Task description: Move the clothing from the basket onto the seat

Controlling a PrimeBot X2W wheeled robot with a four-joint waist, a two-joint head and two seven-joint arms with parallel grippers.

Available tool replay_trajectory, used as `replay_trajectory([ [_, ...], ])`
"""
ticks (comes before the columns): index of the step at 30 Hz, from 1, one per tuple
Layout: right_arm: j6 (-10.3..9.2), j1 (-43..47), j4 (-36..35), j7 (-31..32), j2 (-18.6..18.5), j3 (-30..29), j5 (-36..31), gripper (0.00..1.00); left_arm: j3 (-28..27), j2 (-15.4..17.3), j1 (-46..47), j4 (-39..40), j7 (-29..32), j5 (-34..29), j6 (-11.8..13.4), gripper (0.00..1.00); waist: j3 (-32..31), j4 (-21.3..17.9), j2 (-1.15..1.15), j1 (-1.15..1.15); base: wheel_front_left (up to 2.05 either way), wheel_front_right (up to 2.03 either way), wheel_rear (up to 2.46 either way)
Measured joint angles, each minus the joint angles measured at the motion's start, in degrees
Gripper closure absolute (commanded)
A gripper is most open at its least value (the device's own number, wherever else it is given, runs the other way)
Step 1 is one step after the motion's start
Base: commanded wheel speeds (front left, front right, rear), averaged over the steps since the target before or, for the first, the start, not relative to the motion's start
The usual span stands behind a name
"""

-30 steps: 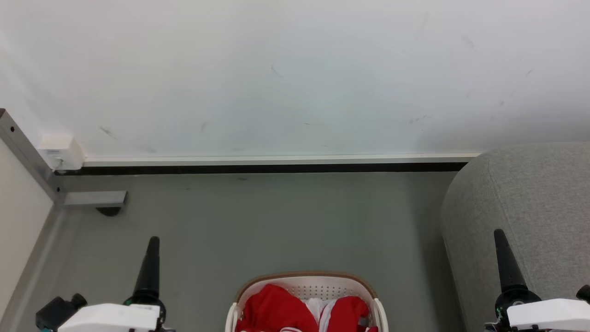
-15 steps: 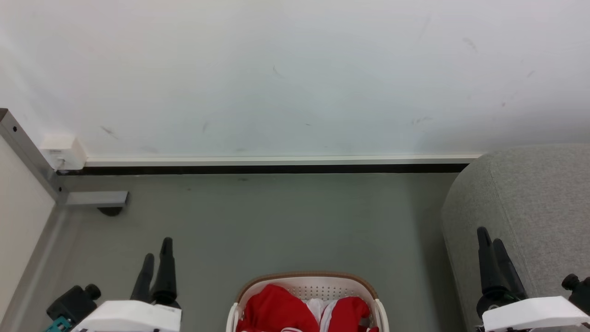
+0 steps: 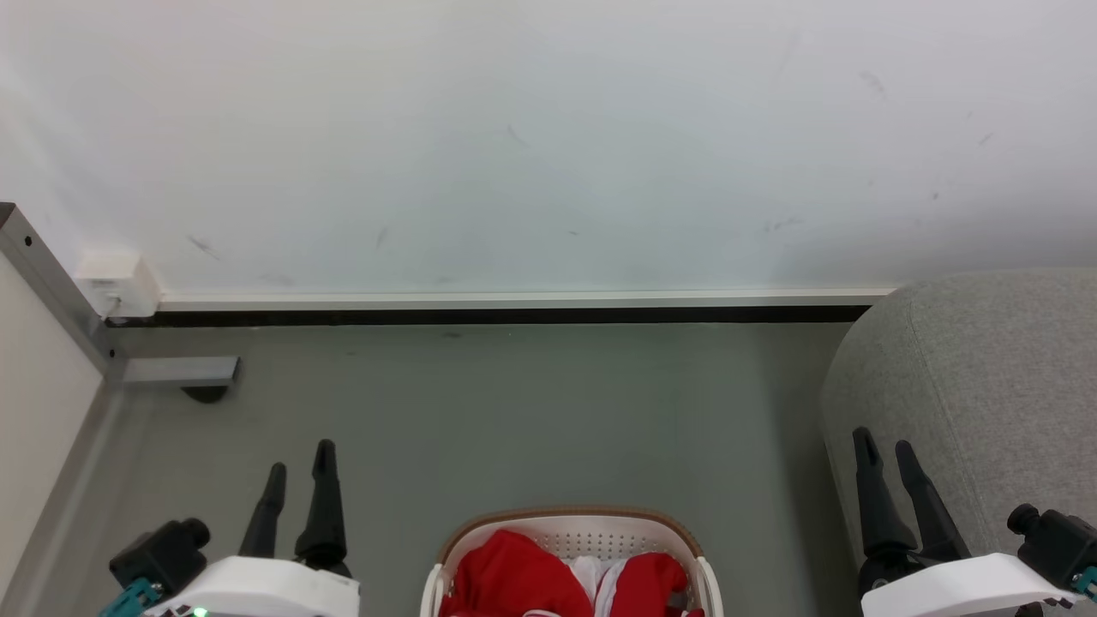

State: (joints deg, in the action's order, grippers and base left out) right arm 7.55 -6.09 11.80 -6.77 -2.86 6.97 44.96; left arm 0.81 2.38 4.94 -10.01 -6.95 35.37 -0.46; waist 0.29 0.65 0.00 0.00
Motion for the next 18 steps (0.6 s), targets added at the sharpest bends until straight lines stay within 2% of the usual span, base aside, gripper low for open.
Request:
replay_trajectory([
  [18, 0.00, -0.7, 2.1, -2.7, 0.1, 1.5, -9.9, 0.00, 1.5, 0.1, 0.1, 0.6, -2.3, -10.5, 1.0, 0.00, -0.3, 0.1, 0.00, 0.00, 0.00, 0.00, 0.00],
])
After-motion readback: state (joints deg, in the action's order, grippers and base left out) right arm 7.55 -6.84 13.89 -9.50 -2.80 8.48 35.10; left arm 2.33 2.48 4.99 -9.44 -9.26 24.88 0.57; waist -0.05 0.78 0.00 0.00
